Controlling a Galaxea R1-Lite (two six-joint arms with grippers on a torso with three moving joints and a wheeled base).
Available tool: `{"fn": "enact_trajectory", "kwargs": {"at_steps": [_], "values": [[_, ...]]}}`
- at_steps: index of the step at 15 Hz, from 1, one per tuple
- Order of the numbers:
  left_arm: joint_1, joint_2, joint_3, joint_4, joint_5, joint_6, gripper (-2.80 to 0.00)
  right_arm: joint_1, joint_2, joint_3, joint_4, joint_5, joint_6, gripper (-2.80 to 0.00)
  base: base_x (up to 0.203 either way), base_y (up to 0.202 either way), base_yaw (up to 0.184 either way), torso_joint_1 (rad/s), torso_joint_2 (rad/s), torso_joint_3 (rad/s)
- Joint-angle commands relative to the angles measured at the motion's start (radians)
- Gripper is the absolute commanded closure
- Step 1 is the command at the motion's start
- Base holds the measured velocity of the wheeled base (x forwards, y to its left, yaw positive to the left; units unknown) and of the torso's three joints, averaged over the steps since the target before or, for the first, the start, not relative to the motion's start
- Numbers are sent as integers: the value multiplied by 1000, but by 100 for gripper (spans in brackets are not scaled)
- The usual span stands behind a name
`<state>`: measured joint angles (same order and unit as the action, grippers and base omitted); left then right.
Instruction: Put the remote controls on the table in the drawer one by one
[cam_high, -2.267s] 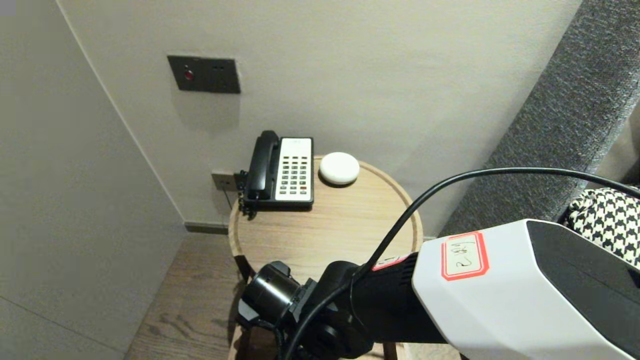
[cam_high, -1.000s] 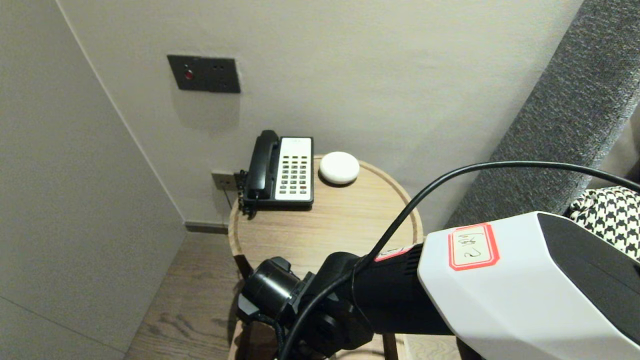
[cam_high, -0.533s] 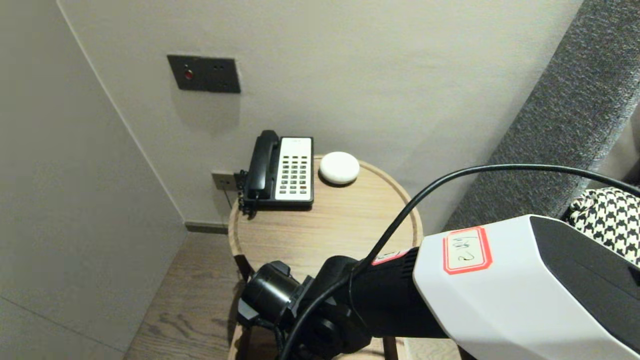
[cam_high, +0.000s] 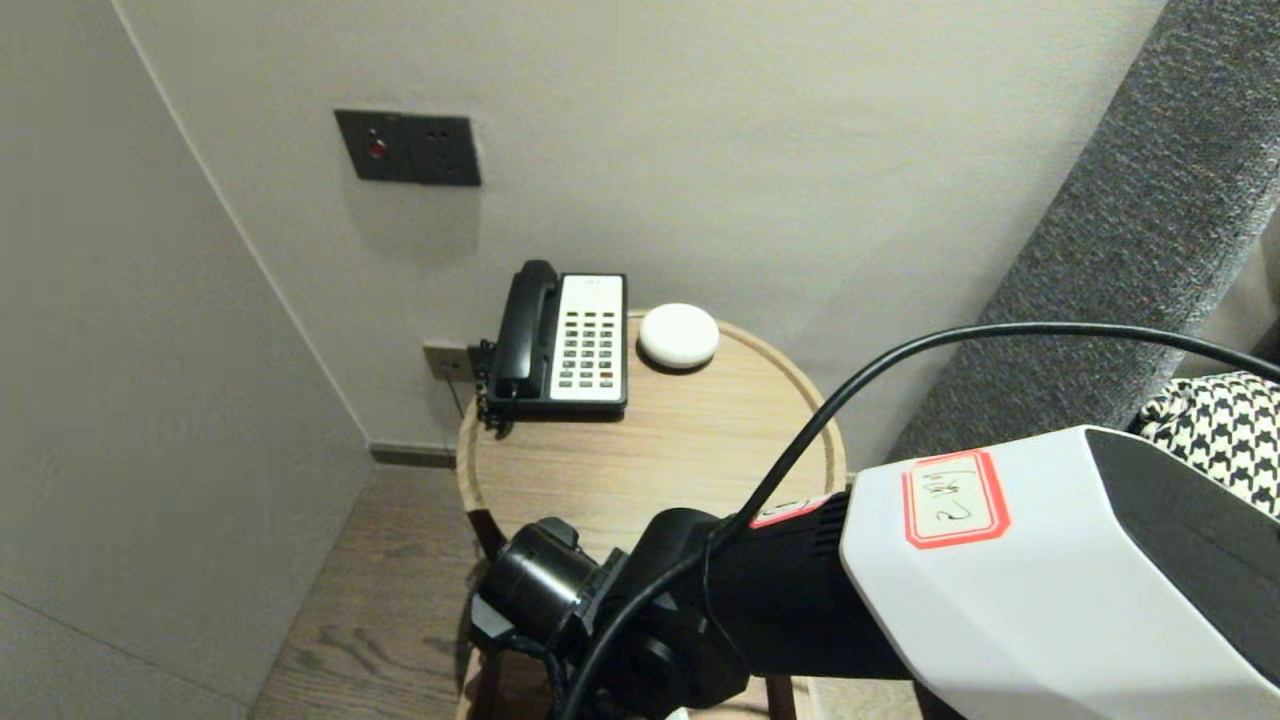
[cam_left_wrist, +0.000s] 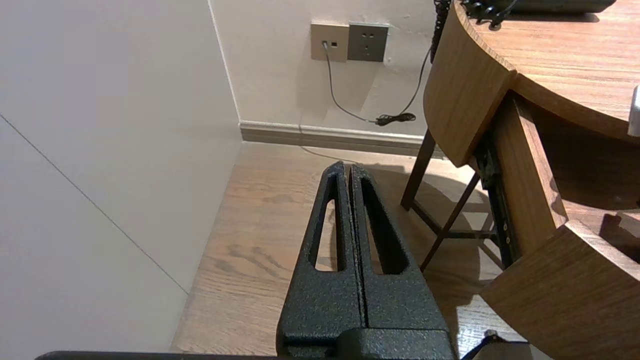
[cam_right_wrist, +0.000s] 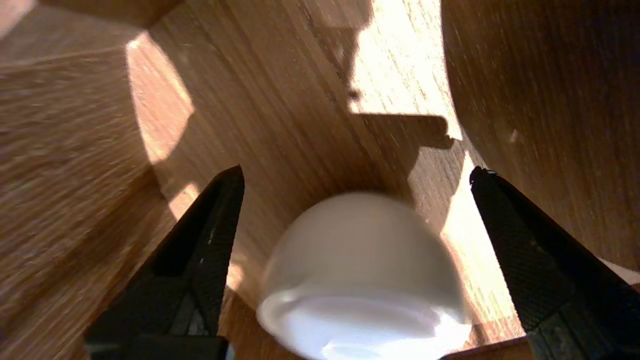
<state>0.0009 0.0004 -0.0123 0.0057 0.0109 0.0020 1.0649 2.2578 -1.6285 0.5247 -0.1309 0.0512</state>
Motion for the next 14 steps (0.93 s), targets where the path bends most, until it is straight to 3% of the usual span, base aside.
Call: {"fn": "enact_trajectory", "kwargs": {"at_steps": [1, 14], "values": [[1, 0, 0, 0, 0, 0, 0, 9, -18, -1, 3, -3, 13, -280, 0, 0, 0, 0, 0, 0], [1, 0, 0, 0, 0, 0, 0, 20, -198, 16, 94, -3, 141, -280, 0, 0, 0, 0, 0, 0]]}}
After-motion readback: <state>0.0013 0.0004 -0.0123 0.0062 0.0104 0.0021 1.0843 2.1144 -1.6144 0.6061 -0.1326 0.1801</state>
